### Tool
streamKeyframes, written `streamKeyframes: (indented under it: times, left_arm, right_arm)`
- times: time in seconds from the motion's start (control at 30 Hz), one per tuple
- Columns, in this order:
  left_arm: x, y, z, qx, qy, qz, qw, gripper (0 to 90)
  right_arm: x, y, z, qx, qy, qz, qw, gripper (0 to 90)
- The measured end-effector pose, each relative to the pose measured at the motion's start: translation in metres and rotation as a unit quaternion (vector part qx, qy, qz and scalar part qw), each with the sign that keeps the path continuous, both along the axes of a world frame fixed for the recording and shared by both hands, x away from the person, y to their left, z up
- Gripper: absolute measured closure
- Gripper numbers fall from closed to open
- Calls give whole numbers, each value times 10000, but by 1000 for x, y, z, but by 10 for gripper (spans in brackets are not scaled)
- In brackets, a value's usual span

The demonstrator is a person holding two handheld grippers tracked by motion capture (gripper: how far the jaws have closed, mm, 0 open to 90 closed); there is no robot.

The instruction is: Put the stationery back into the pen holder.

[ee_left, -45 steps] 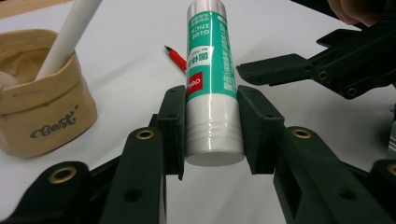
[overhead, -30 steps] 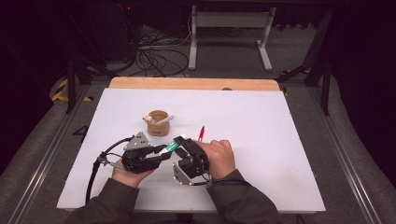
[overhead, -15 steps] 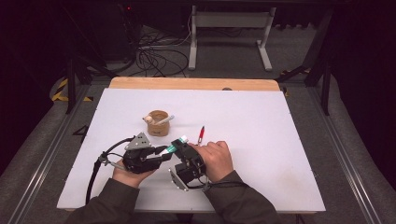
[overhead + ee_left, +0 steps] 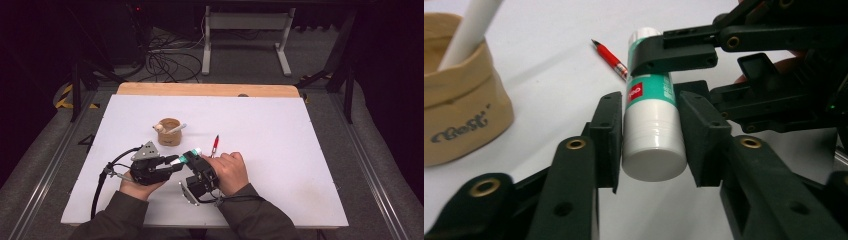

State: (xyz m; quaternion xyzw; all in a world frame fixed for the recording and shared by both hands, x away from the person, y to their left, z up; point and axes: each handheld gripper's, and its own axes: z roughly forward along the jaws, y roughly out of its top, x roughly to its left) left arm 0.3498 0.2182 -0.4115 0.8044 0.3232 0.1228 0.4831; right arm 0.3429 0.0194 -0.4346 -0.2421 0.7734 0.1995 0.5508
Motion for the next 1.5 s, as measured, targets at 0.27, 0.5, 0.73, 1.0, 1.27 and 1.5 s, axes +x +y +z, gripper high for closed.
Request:
streamKeyframes:
  times: [0.27, 0.5, 0.73, 1.0, 1.27, 1.5]
  left_arm:
    - [-3, 11, 6, -229, -278, 149, 9992, 506]
    - [-8, 17, 7, -309, -519, 180, 9980, 441]
    - [-13, 18, 5, -222, -635, 140, 9976, 388]
    - [-17, 24, 4, -283, -820, 185, 9961, 328]
    - [-17, 26, 1, -272, -890, 175, 9955, 287]
    - [-23, 36, -3, -244, -990, 250, 9945, 267]
  right_arm:
    - [4, -2, 1, 170, 187, -143, 9996, 661]
    - [13, -10, 9, 950, 784, -207, 9922, 661]
    - [18, -19, 18, 1719, 1275, -258, 9765, 661]
    - [20, -22, 23, 2292, 1637, -206, 9593, 660]
    - [26, -24, 22, 2748, 2021, -200, 9398, 660]
    - [31, -22, 22, 2978, 2223, -214, 9281, 660]
